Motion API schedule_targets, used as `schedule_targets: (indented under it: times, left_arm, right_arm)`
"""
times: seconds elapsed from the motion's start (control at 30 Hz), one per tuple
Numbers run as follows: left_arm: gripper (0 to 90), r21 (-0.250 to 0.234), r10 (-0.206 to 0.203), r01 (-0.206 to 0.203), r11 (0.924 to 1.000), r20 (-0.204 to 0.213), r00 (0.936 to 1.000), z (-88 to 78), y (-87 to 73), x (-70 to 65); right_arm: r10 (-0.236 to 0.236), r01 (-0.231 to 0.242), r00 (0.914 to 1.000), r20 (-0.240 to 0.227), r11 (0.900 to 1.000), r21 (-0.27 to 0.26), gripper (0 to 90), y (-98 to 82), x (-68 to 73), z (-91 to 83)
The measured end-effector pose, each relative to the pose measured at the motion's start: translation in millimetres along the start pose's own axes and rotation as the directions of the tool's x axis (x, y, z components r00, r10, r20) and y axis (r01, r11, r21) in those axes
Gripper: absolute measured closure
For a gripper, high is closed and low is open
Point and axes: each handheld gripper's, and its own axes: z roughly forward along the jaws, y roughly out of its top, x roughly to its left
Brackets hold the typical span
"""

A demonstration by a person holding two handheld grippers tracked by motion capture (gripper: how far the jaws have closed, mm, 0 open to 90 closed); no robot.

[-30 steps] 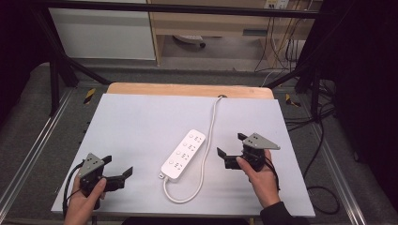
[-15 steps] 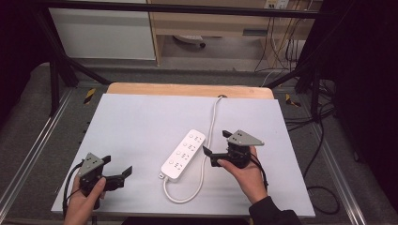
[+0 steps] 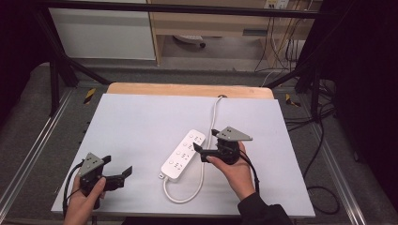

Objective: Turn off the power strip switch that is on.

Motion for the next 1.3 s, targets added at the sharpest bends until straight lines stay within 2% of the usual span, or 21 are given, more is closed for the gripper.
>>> schedule_targets:
  times: [0.27,0.57,0.77,0.87,0.97,1.3]
  left_arm:
    - [5.7,0.002,0.009,-0.009,1.0,0.012,0.9999,0.5,0.2,-2.3]
    - [5.7,0.002,0.011,-0.011,0.9999,0.012,0.9999,0.5,0.2,-2.5]
    - [5.7,-0.001,0.01,-0.01,1.0,0.011,0.9999,0.0,0.3,-2.2]
    - [5.7,-0.001,0.008,-0.008,1.0,0.011,0.9999,-0.1,0.2,-2.2]
    - [5.7,-0.002,0.008,-0.008,1.0,0.014,0.9999,-0.3,0.4,-1.9]
    - [5.9,0.015,0.023,-0.023,0.9996,0.014,0.9996,2.1,-0.7,-3.2]
  right_arm:
    - [-0.029,0.029,0.9995,0.014,0.999,0.014,14.0,0.7,3.7,9.3]
    - [-0.035,0.035,0.999,-0.03,0.999,0.022,43.6,-2.8,6.0,22.7]
    - [-0.029,0.031,0.9983,-0.051,0.999,0.038,59.1,-6.1,8.2,30.8]
    - [-0.028,0.03,0.9983,-0.051,0.999,0.04,63.7,-7.2,8.9,33.2]
    - [-0.044,0.047,0.9971,-0.062,0.998,0.049,73.6,-8.9,11.9,35.2]
    - [-0.066,0.07,0.9942,-0.085,0.996,0.049,89.5,-13.0,15.1,36.6]
